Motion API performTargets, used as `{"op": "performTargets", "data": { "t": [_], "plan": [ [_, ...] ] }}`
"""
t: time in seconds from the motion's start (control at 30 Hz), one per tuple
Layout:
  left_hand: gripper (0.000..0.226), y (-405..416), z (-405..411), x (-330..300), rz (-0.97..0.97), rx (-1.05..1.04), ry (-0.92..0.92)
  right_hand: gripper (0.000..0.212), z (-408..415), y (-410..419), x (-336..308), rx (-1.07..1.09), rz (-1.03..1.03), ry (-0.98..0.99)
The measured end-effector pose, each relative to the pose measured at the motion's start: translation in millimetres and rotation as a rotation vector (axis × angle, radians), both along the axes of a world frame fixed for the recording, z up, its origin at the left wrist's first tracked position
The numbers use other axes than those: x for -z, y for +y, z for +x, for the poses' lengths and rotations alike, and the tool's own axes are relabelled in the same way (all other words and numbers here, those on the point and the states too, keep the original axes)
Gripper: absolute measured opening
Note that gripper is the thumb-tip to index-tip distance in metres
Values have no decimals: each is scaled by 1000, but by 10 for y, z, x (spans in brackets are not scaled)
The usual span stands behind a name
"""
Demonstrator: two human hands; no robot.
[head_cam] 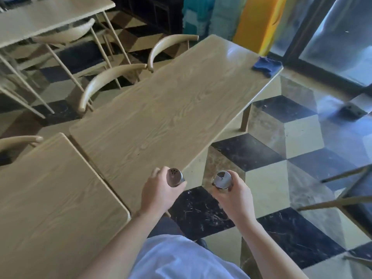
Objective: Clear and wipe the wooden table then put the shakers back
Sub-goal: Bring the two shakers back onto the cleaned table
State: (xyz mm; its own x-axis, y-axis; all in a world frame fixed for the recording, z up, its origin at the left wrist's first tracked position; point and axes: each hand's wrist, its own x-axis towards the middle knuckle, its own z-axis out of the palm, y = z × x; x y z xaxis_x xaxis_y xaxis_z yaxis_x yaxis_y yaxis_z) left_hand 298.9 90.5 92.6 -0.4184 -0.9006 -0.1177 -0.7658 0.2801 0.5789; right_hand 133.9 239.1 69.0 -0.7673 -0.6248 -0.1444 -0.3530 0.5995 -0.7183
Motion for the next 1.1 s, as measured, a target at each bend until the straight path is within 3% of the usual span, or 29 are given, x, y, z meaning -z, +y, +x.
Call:
{"op": "performTargets", "data": {
  "t": [0.1, 0.4, 0.53, 0.83, 1.1],
  "plan": [
    [37, -105, -302, 38, 1, 45, -20, 37, -222, -1, 80, 50, -21, -44],
    [35, -520, -1200, 491, 273, 107, -50, 30, -1011, -118, 453, 137, 62, -176],
    [31, -953, -1653, 606, 338, 110, -99, 31, -1609, -309, 501, 134, 177, -282],
    [30, -1640, -2482, 607, 407, -13, -71, 35, -2959, -1316, 459, -97, 272, -207],
    [41, -1717, -2854, 715, 470, -318, -158, 41, -3766, -2053, 692, -355, 382, -174]
  ]
}}
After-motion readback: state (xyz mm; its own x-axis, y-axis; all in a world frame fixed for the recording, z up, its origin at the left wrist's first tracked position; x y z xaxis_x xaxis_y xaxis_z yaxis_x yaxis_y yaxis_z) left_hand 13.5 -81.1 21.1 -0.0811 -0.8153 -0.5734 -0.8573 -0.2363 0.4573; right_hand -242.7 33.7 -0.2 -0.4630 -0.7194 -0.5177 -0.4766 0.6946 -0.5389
